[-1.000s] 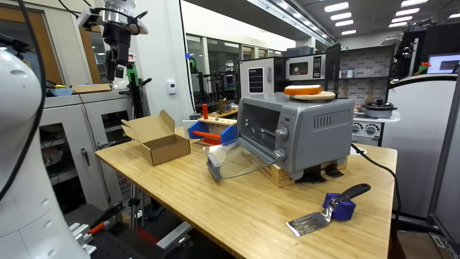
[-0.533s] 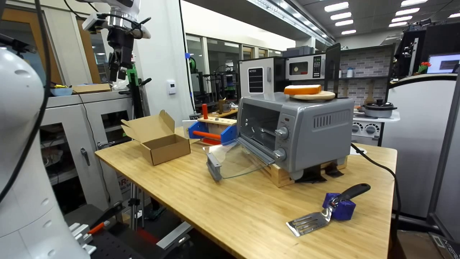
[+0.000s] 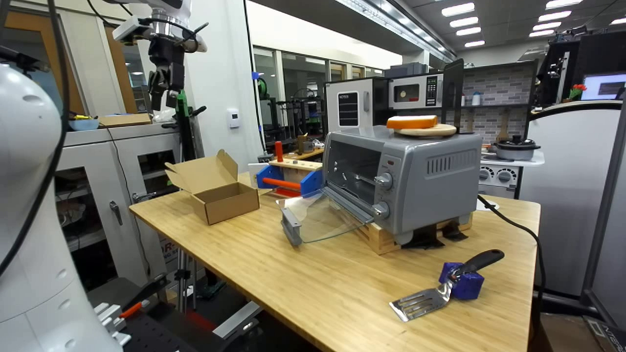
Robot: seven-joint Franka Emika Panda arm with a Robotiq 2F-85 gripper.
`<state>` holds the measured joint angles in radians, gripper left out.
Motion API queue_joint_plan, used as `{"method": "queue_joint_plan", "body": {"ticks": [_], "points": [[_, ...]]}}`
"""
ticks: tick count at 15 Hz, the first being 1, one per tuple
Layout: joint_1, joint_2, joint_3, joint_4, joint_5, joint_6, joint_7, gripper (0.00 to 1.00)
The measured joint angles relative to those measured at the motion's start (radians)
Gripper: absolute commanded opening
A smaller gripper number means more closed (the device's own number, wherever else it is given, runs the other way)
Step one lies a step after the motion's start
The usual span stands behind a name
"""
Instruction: Take the green block out of the box and put it on the table
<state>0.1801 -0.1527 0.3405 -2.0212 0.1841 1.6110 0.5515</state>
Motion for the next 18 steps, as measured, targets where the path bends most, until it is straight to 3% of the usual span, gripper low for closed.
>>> {"method": "queue_joint_plan", "body": {"ticks": [8, 13, 18], "points": [[0.001, 0.072, -0.043, 0.109, -0.11, 0.035, -0.175, 1.0], [0.031, 0.179, -0.043, 0.19, -0.149, 0.092, -0.192, 1.0], [0.037, 0.199, -0.044, 0.21, -0.181, 0.113, -0.192, 1.0]]}}
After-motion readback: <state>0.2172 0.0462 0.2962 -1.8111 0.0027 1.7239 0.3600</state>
